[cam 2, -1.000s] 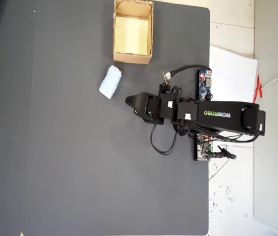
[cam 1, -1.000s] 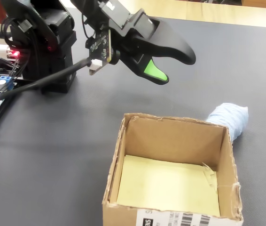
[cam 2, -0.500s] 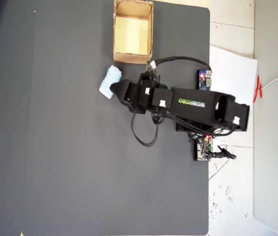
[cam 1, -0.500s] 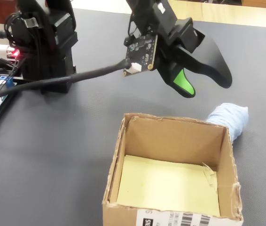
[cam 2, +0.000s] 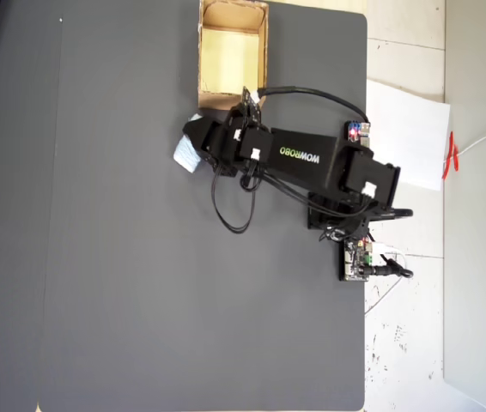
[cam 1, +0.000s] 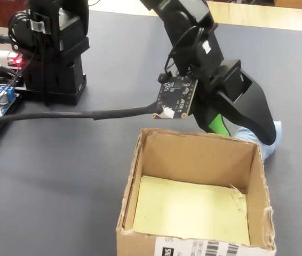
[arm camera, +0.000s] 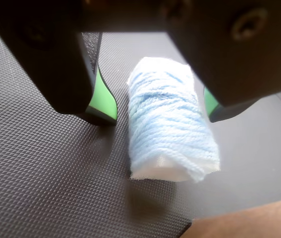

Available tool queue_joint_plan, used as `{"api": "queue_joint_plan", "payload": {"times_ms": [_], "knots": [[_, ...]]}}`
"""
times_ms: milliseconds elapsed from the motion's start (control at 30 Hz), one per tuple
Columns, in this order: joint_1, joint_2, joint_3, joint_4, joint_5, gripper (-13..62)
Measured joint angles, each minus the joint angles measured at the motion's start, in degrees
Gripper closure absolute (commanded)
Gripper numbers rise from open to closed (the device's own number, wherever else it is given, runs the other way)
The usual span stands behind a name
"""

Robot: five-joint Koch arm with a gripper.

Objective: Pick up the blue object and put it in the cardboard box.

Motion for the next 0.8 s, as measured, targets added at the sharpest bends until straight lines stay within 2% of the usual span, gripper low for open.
{"api": "queue_joint_plan", "payload": {"times_ms": [67,233,433,800], "knots": [[-0.09,-0.97,-0.7,-0.09,1.76,20.0],[-0.09,-2.11,-1.67,-0.88,4.57,35.0],[-0.09,-1.76,0.09,-5.01,9.23,38.8],[-0.26,4.31,9.4,-19.78,15.64,38.8]]}}
